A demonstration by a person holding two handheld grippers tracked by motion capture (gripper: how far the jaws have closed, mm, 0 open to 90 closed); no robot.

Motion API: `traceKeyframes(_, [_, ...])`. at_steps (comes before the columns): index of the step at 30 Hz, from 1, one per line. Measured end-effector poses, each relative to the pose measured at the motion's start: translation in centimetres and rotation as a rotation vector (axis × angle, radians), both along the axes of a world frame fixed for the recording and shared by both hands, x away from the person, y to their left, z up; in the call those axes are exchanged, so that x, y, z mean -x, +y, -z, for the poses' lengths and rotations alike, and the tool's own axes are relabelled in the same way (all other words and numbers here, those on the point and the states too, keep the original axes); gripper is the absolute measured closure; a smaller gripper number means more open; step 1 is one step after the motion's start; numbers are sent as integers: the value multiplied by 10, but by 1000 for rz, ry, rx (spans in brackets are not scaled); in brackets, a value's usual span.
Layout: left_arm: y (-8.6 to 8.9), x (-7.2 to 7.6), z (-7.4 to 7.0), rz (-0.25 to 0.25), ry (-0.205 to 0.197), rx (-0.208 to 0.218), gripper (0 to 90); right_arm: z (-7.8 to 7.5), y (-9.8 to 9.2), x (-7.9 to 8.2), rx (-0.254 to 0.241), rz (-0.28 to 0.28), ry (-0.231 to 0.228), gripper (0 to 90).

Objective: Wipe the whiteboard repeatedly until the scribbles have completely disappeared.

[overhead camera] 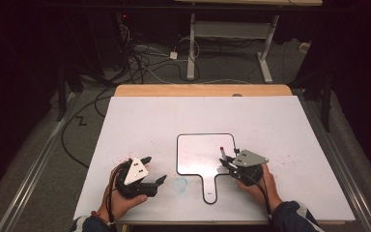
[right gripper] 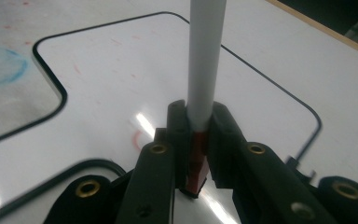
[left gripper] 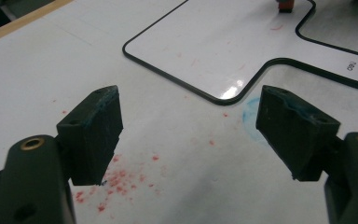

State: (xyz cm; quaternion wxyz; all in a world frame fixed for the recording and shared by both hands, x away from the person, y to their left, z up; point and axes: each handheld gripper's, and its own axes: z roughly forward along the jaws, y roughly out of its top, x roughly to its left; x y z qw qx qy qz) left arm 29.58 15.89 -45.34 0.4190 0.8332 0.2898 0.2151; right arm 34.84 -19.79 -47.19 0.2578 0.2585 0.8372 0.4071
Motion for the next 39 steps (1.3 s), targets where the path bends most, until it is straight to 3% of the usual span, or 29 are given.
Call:
traceKeyframes(4, [-2, -2, 2, 7, 11, -7, 216, 1, 30, 0, 0, -55, 4, 814])
traceKeyframes(6, [-3, -2, 2, 11, 15, -6, 216, 1, 41, -1, -27, -73, 29, 815])
traceKeyframes(9, [-3, -1, 3, 16, 17, -5, 216, 2, 51, 2, -5, -84, 14, 815])
traceKeyframes(18, [-1, 0, 2, 10, 20, -7, 216, 0, 17, 1, 5, -4, 7, 815])
traceKeyframes(23, [-2, -2, 4, 10, 24, -11, 216, 2, 29, 5, -33, -48, 25, 814])
traceKeyframes(26, [-1, -3, 5, 8, 30, -11, 215, 2, 40, 10, 0, -62, 6, 815])
traceKeyframes(29, [-1, -4, 6, 7, 33, -7, 215, 1, 32, 9, 5, -42, 10, 815])
traceKeyframes(31, [0, -5, 6, 7, 33, -6, 215, 1, 24, 8, 39, -16, -15, 814])
traceKeyframes(34, [2, -6, 7, 3, 37, -4, 215, 0, 13, 5, 16, 14, 6, 814])
traceKeyframes(39, [1, -6, 6, 7, 32, -9, 215, -8, 7, 2, -39, -8, 20, 813])
